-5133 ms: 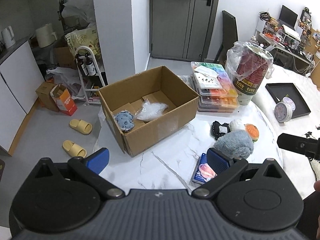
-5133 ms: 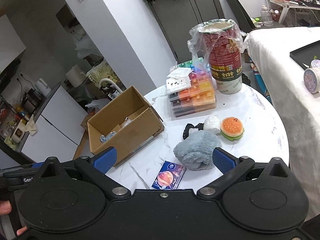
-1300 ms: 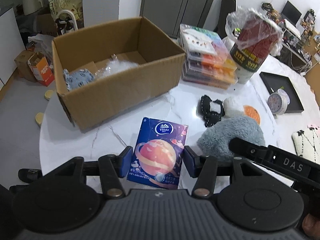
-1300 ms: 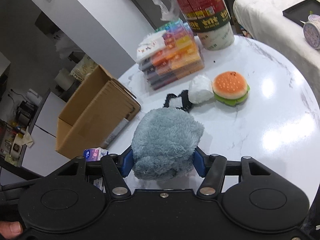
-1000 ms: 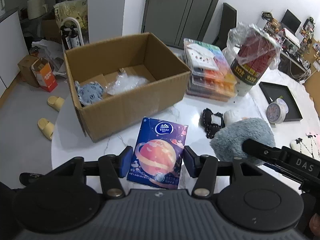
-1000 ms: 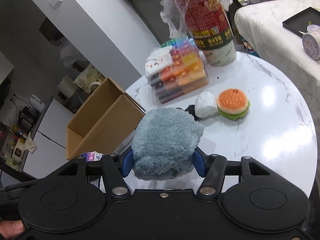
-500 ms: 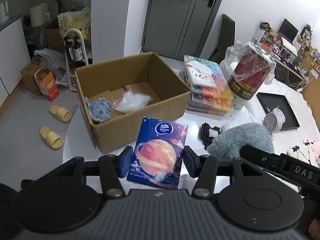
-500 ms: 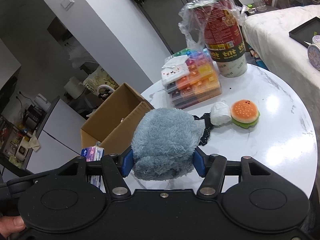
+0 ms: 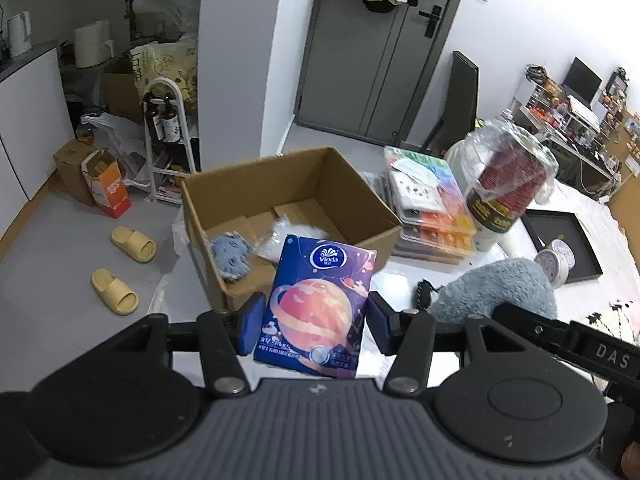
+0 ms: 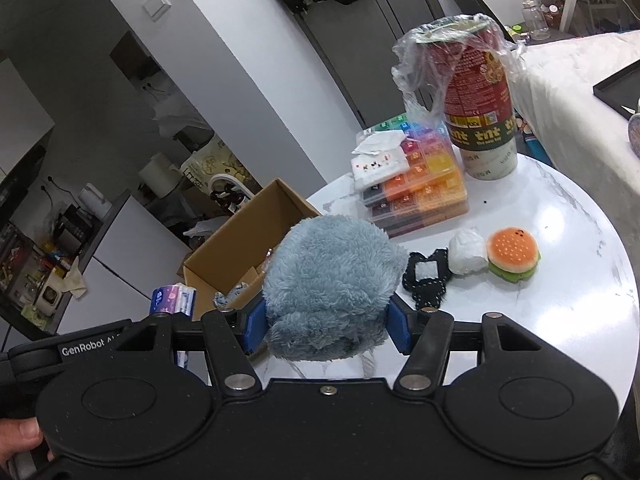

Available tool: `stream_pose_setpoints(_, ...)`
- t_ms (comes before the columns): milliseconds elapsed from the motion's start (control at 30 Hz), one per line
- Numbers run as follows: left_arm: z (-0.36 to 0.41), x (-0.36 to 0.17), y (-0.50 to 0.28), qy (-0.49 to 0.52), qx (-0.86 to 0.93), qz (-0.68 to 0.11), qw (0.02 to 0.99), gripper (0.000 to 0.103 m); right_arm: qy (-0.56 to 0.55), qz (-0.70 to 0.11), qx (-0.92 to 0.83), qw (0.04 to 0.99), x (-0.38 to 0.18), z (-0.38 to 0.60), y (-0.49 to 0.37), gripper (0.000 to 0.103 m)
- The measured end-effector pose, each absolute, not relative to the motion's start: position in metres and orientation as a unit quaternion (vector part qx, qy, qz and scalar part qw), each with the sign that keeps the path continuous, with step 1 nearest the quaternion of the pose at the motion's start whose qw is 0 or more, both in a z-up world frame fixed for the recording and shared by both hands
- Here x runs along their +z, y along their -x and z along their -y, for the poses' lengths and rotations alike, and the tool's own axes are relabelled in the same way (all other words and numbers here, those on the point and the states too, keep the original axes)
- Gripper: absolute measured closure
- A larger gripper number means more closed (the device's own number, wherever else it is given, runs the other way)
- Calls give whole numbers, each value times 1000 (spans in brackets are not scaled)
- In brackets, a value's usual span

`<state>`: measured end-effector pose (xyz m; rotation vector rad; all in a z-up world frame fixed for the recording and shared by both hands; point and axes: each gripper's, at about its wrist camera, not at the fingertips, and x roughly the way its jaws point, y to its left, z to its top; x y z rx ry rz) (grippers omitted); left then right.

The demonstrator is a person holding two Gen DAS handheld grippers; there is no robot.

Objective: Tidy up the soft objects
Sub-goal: 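Carry the tissue pack and blue-grey plush over the cardboard box with both grippers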

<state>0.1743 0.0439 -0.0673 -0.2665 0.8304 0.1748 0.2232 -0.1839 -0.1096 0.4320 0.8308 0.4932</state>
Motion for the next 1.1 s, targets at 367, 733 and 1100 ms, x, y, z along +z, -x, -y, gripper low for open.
stream_pose_setpoints(367, -69, -63, -188, 141, 103, -394, 902, 50, -197, -397, 246, 862, -105, 166, -237, 45)
stream_pose_setpoints(733, -84, -68, -208, 133, 110, -397, 902, 50, -188, -399, 250, 862, -106, 150, -246, 45)
stream_pose_setpoints(1100, -91, -75, -236, 129, 110, -405, 899, 50, -187, -398, 254, 862, -103, 143, -258, 45)
